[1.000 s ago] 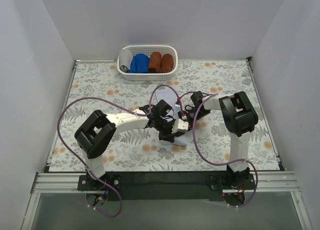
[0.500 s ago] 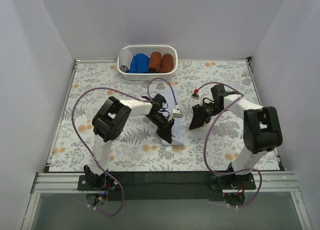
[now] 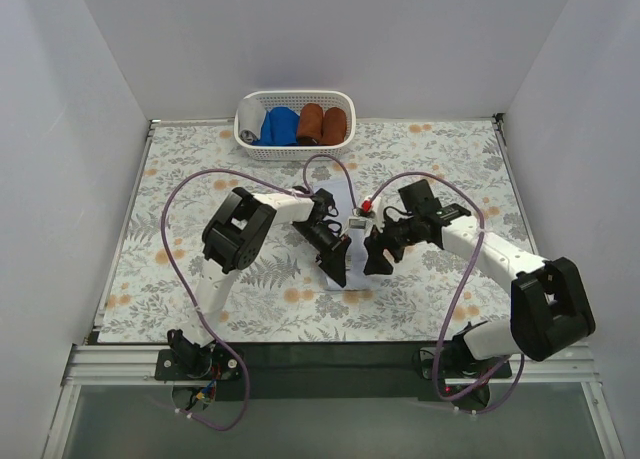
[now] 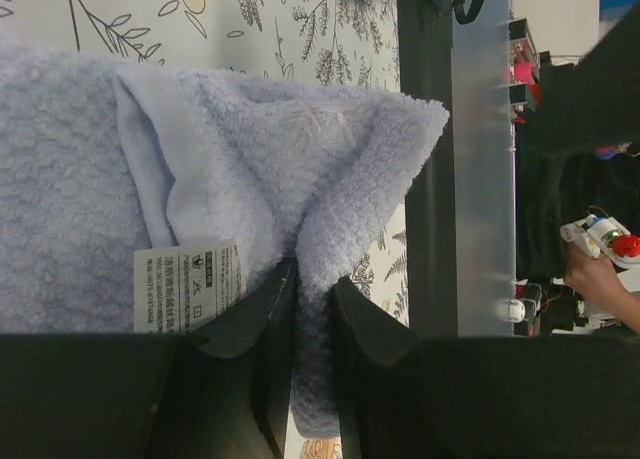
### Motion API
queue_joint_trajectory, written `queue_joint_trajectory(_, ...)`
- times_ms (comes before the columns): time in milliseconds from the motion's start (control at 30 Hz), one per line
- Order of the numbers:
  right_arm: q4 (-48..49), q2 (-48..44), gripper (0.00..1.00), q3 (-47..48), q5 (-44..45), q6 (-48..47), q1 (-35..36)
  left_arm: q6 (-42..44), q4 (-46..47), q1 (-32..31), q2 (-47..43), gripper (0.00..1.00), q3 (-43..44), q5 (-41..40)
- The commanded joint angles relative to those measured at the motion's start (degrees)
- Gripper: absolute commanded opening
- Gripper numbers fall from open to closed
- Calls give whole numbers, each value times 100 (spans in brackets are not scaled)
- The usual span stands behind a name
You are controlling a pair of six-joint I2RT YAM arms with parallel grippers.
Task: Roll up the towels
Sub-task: Roll the towel
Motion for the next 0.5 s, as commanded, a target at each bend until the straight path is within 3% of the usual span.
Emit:
queue_joint_trajectory(0,519,-152,68,-82,529,-213,558,177,-30,65,264,18,43,-568)
queue_joint_trajectory(133,897,14,69,-205,959,-336,1173,256,-127,65,360,19,166,-603)
queue_joint_trajectory(467,1390,603,64,-521,1119,-565,1447,291,23,161,361,21,-1,-664)
